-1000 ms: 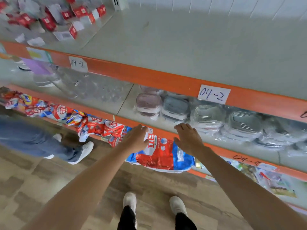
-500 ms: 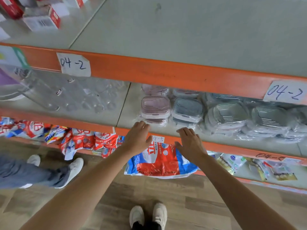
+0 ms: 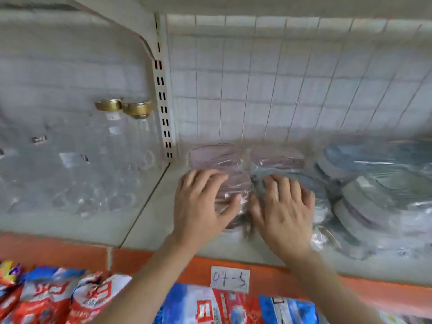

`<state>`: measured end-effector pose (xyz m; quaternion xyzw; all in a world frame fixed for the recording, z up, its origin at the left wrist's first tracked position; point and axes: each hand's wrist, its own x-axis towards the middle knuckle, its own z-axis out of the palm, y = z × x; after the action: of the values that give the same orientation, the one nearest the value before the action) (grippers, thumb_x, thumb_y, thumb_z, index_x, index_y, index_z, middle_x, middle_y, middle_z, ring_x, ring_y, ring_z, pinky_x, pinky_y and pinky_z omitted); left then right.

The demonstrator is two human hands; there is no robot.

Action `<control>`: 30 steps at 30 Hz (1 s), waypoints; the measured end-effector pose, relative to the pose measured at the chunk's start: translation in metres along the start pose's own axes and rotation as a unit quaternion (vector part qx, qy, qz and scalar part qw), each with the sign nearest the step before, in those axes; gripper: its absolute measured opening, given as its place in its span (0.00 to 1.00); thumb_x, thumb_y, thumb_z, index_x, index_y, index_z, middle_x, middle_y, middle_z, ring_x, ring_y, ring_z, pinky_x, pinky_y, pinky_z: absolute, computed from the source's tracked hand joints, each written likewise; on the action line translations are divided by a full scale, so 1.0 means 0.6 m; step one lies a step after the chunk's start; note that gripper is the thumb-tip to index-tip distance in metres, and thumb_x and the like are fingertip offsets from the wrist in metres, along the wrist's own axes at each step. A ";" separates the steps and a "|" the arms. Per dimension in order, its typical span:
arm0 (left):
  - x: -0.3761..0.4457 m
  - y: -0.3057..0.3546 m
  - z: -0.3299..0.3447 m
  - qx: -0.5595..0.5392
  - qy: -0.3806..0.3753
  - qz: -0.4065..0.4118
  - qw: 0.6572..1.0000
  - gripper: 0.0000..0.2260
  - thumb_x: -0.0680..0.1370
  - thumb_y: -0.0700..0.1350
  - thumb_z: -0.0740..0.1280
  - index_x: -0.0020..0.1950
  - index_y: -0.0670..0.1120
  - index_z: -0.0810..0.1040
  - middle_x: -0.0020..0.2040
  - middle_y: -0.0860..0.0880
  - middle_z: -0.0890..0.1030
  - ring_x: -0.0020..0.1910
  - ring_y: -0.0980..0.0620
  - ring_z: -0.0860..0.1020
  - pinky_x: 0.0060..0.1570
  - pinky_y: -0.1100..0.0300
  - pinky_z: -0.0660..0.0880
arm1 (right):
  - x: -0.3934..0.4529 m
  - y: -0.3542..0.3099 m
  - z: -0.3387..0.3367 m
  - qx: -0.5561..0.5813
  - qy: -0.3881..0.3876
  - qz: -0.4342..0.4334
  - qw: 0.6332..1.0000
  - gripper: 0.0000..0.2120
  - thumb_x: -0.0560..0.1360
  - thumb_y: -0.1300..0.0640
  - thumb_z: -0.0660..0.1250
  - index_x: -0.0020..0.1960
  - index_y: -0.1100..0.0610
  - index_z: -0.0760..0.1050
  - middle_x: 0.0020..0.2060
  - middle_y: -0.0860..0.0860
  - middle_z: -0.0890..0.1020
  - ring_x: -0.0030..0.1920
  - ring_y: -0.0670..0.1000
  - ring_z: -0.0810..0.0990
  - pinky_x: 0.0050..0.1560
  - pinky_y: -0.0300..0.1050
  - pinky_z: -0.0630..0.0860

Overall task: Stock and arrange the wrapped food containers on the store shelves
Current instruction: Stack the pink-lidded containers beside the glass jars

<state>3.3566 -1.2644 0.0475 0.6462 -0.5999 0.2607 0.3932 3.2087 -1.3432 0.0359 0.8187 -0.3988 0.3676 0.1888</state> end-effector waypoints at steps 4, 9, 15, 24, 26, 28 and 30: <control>-0.008 -0.007 0.004 -0.020 0.028 -0.002 0.999 0.19 0.73 0.57 0.64 0.49 0.43 0.82 0.48 0.49 0.81 0.47 0.46 0.77 0.51 0.50 0.73 | -0.004 -0.001 0.010 -0.004 0.066 -0.009 0.998 0.16 0.74 0.46 0.57 0.48 0.58 0.74 0.42 0.53 0.76 0.43 0.56 0.73 0.45 0.49 0.60; -0.029 -0.009 -0.001 0.005 -0.019 -0.036 0.999 0.29 0.67 0.68 0.64 0.55 0.46 0.79 0.55 0.49 0.76 0.56 0.46 0.73 0.57 0.49 0.70 | -0.008 -0.004 0.004 0.005 0.079 -0.004 0.997 0.19 0.74 0.46 0.55 0.47 0.59 0.76 0.43 0.54 0.78 0.43 0.58 0.76 0.44 0.49 0.60; -0.031 -0.005 -0.009 0.003 -0.045 -0.046 0.998 0.29 0.66 0.65 0.67 0.58 0.46 0.78 0.57 0.46 0.73 0.58 0.44 0.70 0.57 0.53 0.70 | -0.013 -0.007 -0.008 -0.008 0.036 -0.004 0.999 0.20 0.75 0.46 0.54 0.50 0.59 0.77 0.46 0.54 0.79 0.45 0.58 0.77 0.46 0.50 0.63; -0.019 -0.038 -0.018 0.063 -0.112 -0.055 0.990 0.31 0.67 0.69 0.63 0.63 0.52 0.71 0.61 0.50 0.69 0.63 0.49 0.67 0.62 0.51 0.65 | -0.018 -0.003 -0.012 0.000 0.018 0.000 1.000 0.21 0.75 0.46 0.53 0.52 0.59 0.77 0.48 0.54 0.79 0.47 0.57 0.76 0.48 0.50 0.67; -0.018 -0.079 -0.036 0.069 -0.130 -0.071 0.987 0.30 0.69 0.68 0.65 0.64 0.52 0.70 0.64 0.50 0.69 0.64 0.49 0.67 0.65 0.51 0.64 | -0.019 -0.003 -0.013 -0.003 0.011 0.003 1.000 0.21 0.75 0.46 0.52 0.53 0.59 0.77 0.49 0.53 0.79 0.47 0.57 0.76 0.49 0.50 0.68; -0.018 -0.124 -0.060 0.057 -0.127 -0.095 0.986 0.30 0.69 0.66 0.67 0.64 0.50 0.70 0.64 0.49 0.69 0.65 0.48 0.67 0.65 0.52 0.64 | -0.016 -0.004 -0.011 -0.006 0.017 0.008 1.000 0.21 0.75 0.46 0.53 0.52 0.59 0.77 0.49 0.53 0.79 0.47 0.56 0.76 0.49 0.50 0.69; -0.024 -0.153 -0.077 0.035 -0.128 -0.112 0.985 0.30 0.68 0.64 0.69 0.65 0.50 0.70 0.63 0.50 0.68 0.66 0.49 0.66 0.63 0.51 0.66 | -0.013 -0.006 -0.010 -0.006 0.025 0.012 1.000 0.21 0.74 0.46 0.54 0.51 0.59 0.77 0.47 0.54 0.79 0.46 0.57 0.77 0.48 0.50 0.69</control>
<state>3.4504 -1.2213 0.0437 0.7508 -0.5598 0.1508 0.3167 3.2057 -1.3337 0.0340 0.8030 -0.4062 0.3880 0.1991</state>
